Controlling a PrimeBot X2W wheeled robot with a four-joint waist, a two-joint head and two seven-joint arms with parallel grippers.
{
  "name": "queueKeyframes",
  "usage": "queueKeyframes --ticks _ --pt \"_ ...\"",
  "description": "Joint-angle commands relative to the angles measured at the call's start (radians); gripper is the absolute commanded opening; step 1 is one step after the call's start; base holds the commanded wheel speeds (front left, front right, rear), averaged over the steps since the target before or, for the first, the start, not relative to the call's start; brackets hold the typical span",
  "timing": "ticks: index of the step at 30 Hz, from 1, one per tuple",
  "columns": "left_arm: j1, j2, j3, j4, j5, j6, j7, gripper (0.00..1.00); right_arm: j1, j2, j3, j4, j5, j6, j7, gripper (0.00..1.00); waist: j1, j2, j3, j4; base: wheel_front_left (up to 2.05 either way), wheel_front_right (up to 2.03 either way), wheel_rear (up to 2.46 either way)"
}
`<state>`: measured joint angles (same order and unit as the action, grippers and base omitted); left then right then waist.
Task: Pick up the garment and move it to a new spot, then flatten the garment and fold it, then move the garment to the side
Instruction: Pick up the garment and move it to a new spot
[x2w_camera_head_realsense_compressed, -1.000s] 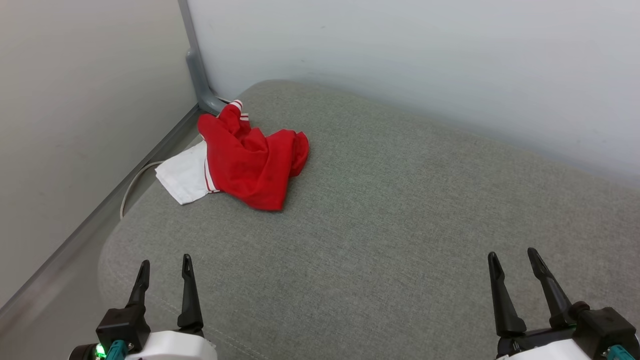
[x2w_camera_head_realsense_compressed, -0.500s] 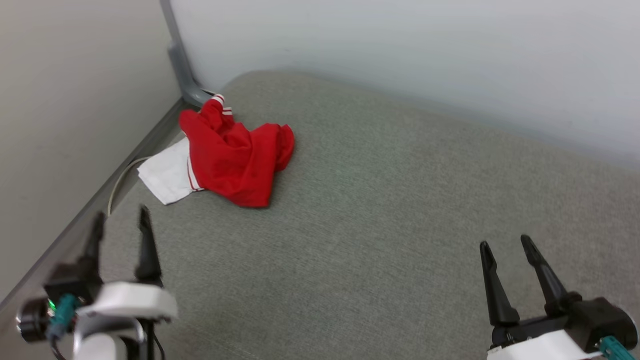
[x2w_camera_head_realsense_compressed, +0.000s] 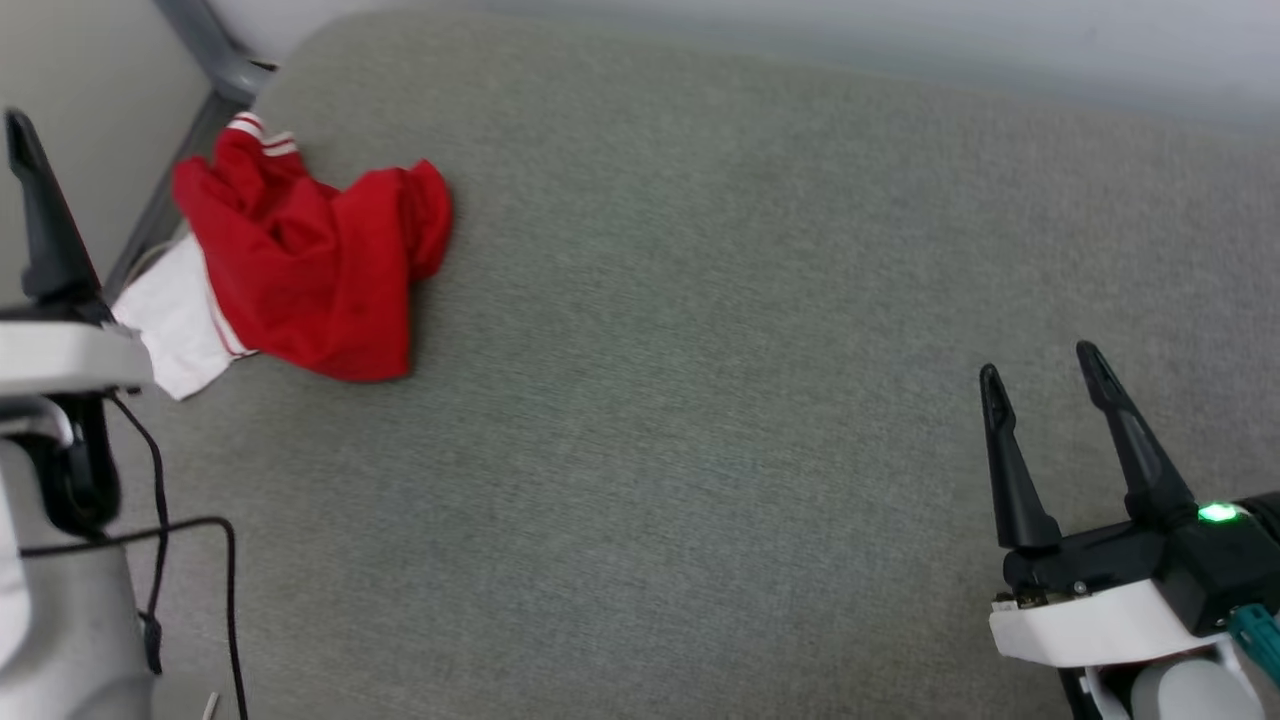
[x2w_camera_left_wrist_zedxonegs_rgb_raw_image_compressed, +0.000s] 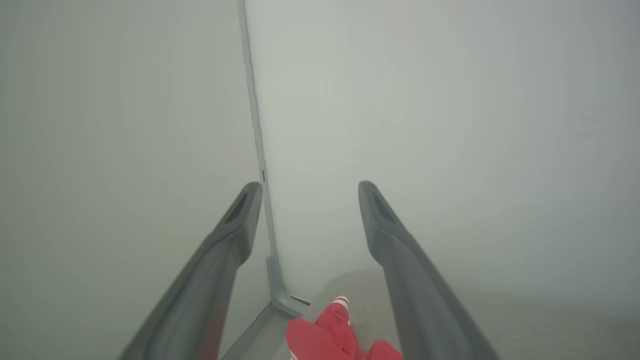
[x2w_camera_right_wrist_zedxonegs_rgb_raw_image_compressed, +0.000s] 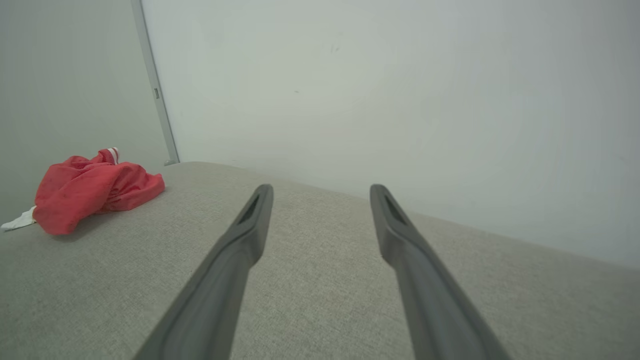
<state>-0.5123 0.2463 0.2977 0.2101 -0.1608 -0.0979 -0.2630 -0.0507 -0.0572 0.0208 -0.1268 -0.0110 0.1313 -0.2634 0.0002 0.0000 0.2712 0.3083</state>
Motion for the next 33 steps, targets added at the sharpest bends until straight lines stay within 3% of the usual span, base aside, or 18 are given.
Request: queueKeyframes --ticks 1,7,11,20,27,33 --pt "-0.026 0.007 -0.004 0.012 -0.003 -0.007 -0.003 1.00 -0.017 -0.008 0.000 -0.008 -0.010 -0.001 -0.002 1.00 -0.0002 0.0000 0.052 -0.045 0.00 0.00 0.00" --pt "-0.163 0.115 -0.082 0.155 -0.050 -0.029 0.017 1.00 -0.048 -0.021 -0.008 -0.046 -0.017 -0.001 -0.002 1.00 -0.0002 0.0000 0.105 -0.079 0.00 0.00 0.00" --pt "-0.231 0.209 -0.216 0.231 -0.139 -0.030 0.114 1.00 -0.064 -0.030 -0.012 -0.066 -0.021 -0.001 -0.002 1.00 -0.0002 0.0000 0.132 -0.098 0.00 0.00 0.00" --pt "-0.306 0.394 -0.525 0.310 -0.456 -0.030 0.550 1.00 -0.077 -0.043 -0.022 -0.081 -0.015 -0.001 -0.002 1.00 -0.0002 0.0000 0.168 -0.115 0.00 0.00 0.00" --pt "-0.338 0.460 -0.696 0.325 -0.621 -0.031 0.815 1.00 -0.092 -0.046 -0.017 -0.082 -0.016 -0.001 -0.002 1.00 -0.0002 0.0000 0.200 -0.126 0.00 0.00 0.00" --pt "-0.341 0.464 -0.812 0.377 -0.692 -0.031 0.941 1.00 -0.104 -0.045 -0.017 -0.073 -0.013 -0.001 -0.002 1.00 -0.0002 0.0000 0.228 -0.134 0.00 0.00 0.00"
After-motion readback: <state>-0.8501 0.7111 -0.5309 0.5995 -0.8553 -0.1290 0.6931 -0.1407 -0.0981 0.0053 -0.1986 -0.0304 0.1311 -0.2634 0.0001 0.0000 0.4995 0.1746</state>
